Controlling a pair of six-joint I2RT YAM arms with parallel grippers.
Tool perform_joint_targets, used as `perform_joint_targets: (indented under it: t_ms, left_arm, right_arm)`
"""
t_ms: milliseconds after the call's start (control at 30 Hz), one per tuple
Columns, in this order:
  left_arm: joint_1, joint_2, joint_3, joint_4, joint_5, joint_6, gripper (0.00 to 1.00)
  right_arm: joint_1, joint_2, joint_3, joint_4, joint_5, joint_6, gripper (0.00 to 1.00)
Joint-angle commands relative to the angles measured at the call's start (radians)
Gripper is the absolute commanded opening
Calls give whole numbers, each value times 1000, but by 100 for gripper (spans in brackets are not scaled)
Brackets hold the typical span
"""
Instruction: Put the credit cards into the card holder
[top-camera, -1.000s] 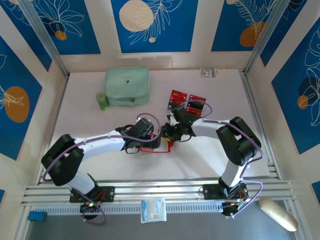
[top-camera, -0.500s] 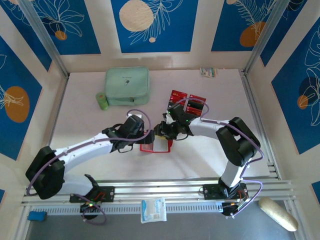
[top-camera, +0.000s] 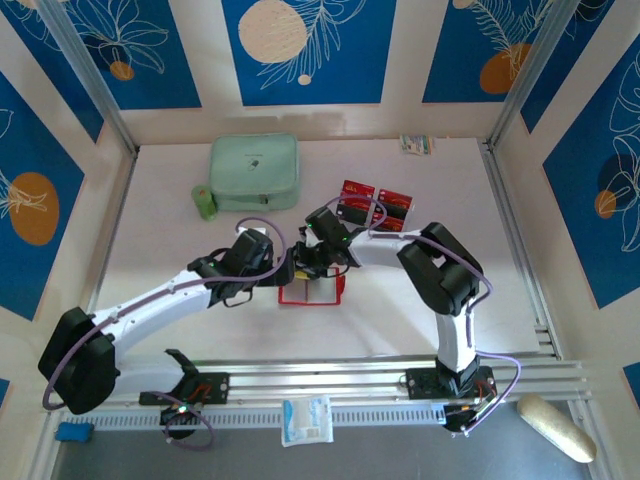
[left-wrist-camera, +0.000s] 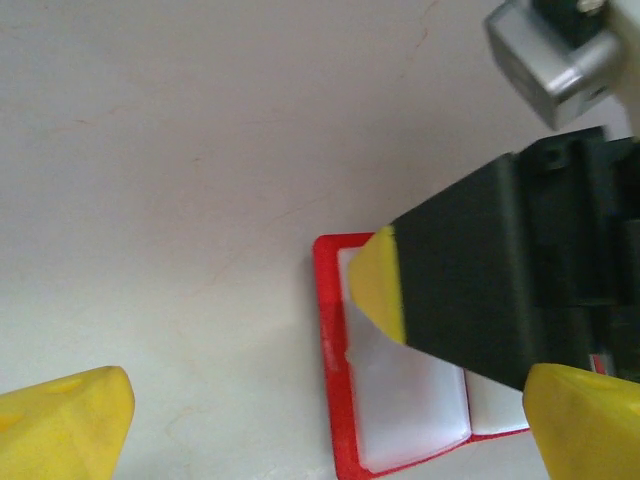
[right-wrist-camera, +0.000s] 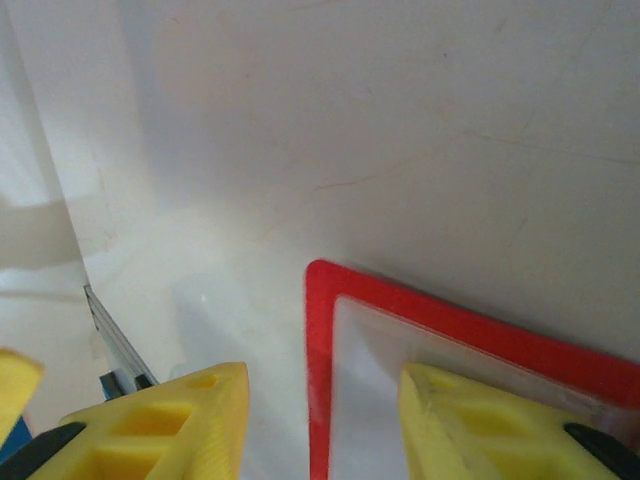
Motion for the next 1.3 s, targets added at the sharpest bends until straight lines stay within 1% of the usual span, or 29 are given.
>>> perform_joint_targets:
  t_ms: [0,200,400,500,600,700,800,900,1033,1267]
  left_arm:
    - [7,-24,-14,-6,7,24,100]
    - [12,-19,-22,3,12,24,100]
    - [12,18,-8,24,27,30,100]
    - [13,50,12,32,46,38,100]
    - [12,77,31,42,58,40,100]
    - [12,90,43,50,62,42,100]
    - [12,98,49,52,68,44,100]
    - [12,102,49,53,73,44,100]
    - [12,104,40,60,79,39,100]
    - [13,110,41,61,89,32,100]
  right_arm:
    - [6,18,27,21,-42,31,44]
    - [-28,-39,22,18,-70,21,44]
    - [-99,-153,2,0,-92,0,44]
    - [-150,-213,-3,-54,-88,-47,44]
    - [-209,-264,17,-178,-57,-146,44]
    - [-268,-305,61,-356,38,-308,43]
    - [-322,-318,127,-536,192,-491,42]
    - [-364,-310,170,-655,337,-666,40]
    - [-385,-291,198,-727,486,-817,35]
    - [-358,-235,221,-756,657,-941,29]
